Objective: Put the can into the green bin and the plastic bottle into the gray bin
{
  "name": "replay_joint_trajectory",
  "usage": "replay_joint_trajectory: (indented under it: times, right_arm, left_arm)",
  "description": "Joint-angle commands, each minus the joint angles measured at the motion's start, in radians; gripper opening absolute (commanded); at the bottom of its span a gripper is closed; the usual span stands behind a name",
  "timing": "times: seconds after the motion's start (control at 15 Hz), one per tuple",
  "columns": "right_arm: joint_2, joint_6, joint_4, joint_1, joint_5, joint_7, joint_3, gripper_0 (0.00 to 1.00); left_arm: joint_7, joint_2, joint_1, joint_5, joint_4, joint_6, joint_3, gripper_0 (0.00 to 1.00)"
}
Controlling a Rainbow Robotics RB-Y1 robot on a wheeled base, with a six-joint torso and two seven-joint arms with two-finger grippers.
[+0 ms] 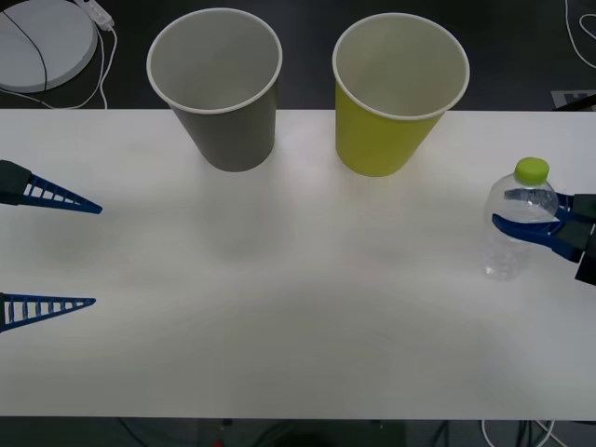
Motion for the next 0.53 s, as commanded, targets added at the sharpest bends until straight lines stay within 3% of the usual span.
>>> replay_joint_trajectory:
  times: [0.07, 0.53]
  right_arm:
    - [-0.024, -0.019, -0.028, 0.006, -0.015, -0.062, -0.053, 0.00]
    - [-0.107, -0.019, -0.137, 0.083, -0.132, -0.135, -0.193, 0.00]
  left_arm:
    - [0.000, 0.000, 0.000, 0.000, 0.000, 0.000, 0.000, 1.00]
    - [0.000, 0.000, 0.000, 0.000, 0.000, 0.000, 0.000, 1.00]
